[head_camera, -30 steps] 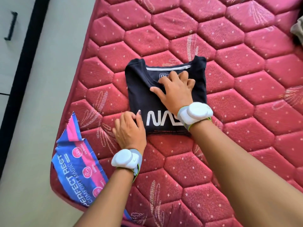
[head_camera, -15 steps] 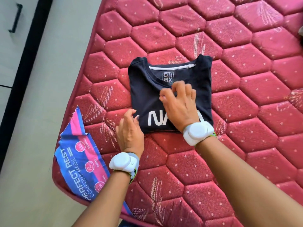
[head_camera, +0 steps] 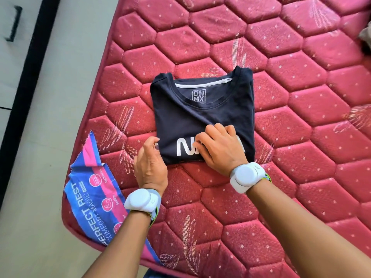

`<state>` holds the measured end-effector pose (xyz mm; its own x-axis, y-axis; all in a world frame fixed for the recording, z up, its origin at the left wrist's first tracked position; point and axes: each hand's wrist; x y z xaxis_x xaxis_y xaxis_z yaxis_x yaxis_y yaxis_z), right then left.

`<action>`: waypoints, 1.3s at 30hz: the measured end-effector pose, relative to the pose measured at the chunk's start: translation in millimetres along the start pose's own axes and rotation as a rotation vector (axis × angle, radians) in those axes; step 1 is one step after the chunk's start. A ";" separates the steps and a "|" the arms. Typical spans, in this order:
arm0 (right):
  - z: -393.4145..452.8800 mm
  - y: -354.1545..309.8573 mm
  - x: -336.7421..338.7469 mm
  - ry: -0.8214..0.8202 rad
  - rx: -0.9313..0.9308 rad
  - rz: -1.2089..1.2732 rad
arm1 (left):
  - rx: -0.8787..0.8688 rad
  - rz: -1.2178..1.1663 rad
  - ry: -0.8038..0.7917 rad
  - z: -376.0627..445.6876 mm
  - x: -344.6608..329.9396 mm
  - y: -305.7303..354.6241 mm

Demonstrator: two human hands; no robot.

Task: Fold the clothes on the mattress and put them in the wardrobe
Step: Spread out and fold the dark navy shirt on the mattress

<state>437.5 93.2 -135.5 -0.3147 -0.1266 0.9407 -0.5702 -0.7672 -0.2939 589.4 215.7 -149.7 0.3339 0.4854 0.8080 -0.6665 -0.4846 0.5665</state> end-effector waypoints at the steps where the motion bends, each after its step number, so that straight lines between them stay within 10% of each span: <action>1: 3.2 1.2 1.3 0.008 -0.050 0.067 | 0.006 0.068 -0.019 -2.3 0.4 -2.0; 6: 36.0 17.5 14.5 0.173 -0.447 0.257 | 0.029 0.190 -0.013 -3.3 -1.4 -1.6; 27: 79.5 22.7 -1.9 -0.061 -0.513 0.060 | 0.170 0.186 -0.054 -15.8 3.8 7.0; 33: 63.8 17.5 -2.5 0.065 -0.328 -0.017 | 0.105 -0.065 0.128 4.4 7.9 32.4; 36: 30.2 4.9 -4.7 -0.007 -0.121 -0.062 | -0.232 0.023 -0.127 19.0 0.5 53.2; 39: -4.8 -1.6 -4.6 -0.188 0.055 -0.059 | -0.213 0.331 -0.336 22.8 -19.6 34.5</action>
<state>436.2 98.0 -140.1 -0.1319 -0.1919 0.9725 -0.5392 -0.8093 -0.2329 575.0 172.9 -142.3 0.2549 0.0535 0.9655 -0.8820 -0.3965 0.2548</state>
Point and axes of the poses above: each hand's wrist, its own z-axis towards the middle knuckle, its own x-axis out of the back of the hand, y = z × x, and after that the axes turned 3 degrees about y, right-handed
